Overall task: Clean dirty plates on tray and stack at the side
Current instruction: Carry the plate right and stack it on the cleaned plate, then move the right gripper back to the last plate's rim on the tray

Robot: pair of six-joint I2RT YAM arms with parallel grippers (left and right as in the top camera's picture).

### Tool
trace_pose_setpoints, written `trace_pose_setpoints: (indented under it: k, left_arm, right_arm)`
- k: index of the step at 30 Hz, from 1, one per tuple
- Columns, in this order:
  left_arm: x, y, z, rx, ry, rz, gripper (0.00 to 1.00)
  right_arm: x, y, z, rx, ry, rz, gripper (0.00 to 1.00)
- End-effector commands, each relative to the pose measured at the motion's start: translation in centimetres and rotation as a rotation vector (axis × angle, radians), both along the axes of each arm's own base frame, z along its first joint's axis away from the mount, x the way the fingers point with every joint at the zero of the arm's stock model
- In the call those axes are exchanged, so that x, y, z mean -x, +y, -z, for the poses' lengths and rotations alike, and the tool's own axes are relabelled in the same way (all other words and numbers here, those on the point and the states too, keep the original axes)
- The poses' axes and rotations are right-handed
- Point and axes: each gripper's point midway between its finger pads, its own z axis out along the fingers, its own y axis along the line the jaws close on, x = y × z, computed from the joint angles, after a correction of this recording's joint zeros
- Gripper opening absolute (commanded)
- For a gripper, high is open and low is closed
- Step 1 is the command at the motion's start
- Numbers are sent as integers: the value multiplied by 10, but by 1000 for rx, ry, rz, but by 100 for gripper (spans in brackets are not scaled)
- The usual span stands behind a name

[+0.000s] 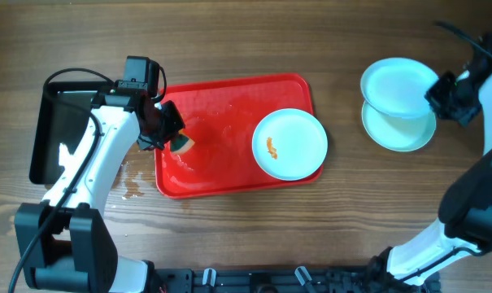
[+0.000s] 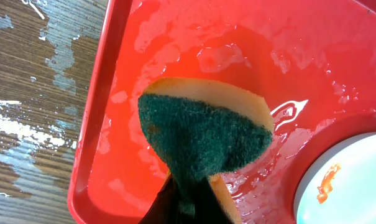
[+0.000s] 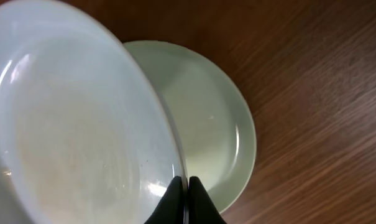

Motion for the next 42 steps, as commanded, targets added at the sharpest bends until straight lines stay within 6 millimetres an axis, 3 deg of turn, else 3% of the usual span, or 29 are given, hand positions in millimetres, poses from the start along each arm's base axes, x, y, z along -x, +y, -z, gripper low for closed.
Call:
trace_pose_setpoints:
  k: [1, 7, 11, 27, 30, 37, 42]
  left_arm:
    - [-1, 0, 1, 10, 5, 2, 4]
    - [-2, 0, 1, 11, 1, 2, 4]
    - [-1, 0, 1, 10, 6, 2, 4]
    - [0, 0, 1, 10, 8, 2, 4]
    - [0, 0, 1, 9, 7, 2, 4]
    - [-1, 0, 1, 10, 4, 2, 4]
    - [-1, 0, 1, 10, 4, 2, 4]
  right_arm:
    - [7, 1, 5, -68, -39, 10, 4]
    - [16, 2, 25, -61, -20, -8, 4]
    - [23, -10, 33, -7, 9, 38, 4]
    - [38, -16, 37, 37, 74, 48, 5]
    - [39, -15, 32, 41, 67, 46, 16]
    - [34, -13, -17, 78, -63, 44, 66]
    - [25, 9, -53, 14, -202, 1, 67]
